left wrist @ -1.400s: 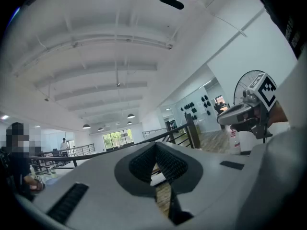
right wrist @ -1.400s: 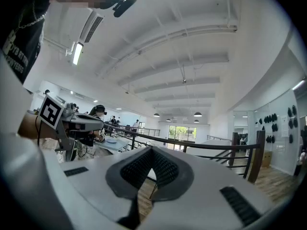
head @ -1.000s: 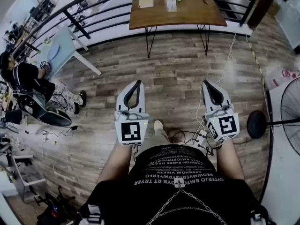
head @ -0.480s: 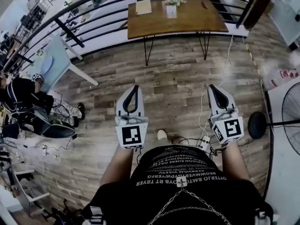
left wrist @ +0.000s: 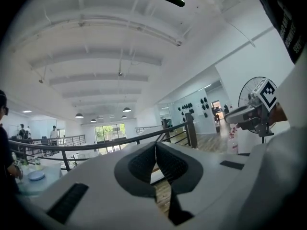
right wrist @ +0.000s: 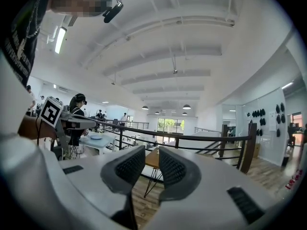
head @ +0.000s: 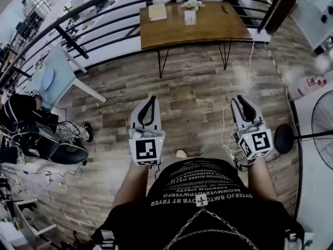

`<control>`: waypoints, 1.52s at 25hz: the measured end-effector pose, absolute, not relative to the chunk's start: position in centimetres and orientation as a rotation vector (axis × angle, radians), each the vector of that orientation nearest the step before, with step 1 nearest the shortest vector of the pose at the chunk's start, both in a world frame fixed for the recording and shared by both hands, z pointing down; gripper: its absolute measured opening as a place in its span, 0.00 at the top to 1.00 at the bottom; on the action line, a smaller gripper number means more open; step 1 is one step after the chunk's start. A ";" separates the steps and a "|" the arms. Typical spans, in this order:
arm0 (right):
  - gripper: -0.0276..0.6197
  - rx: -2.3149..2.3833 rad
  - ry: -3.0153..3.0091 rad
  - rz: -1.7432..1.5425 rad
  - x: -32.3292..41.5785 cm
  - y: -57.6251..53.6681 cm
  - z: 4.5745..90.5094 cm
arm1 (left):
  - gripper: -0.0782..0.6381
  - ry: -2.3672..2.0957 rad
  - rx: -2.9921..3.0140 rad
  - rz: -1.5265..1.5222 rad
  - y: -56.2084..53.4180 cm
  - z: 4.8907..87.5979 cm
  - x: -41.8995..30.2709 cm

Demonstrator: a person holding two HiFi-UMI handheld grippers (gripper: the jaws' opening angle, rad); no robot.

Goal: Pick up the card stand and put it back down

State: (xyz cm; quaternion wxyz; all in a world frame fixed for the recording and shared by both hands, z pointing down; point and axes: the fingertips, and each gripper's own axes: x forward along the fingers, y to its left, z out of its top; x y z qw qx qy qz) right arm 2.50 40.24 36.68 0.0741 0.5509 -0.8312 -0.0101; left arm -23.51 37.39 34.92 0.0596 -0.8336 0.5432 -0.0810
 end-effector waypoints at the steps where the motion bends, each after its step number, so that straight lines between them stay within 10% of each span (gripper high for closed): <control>1: 0.81 1.655 -2.490 -0.024 2.4 40.3 36.8 | 0.85 1.645 -2.529 -0.241 37.4 34.9 -23.7; 38: 0.73 1.572 -2.468 0.131 9.5 20.5 41.6 | 0.85 1.627 -2.603 -0.254 18.5 38.3 -14.5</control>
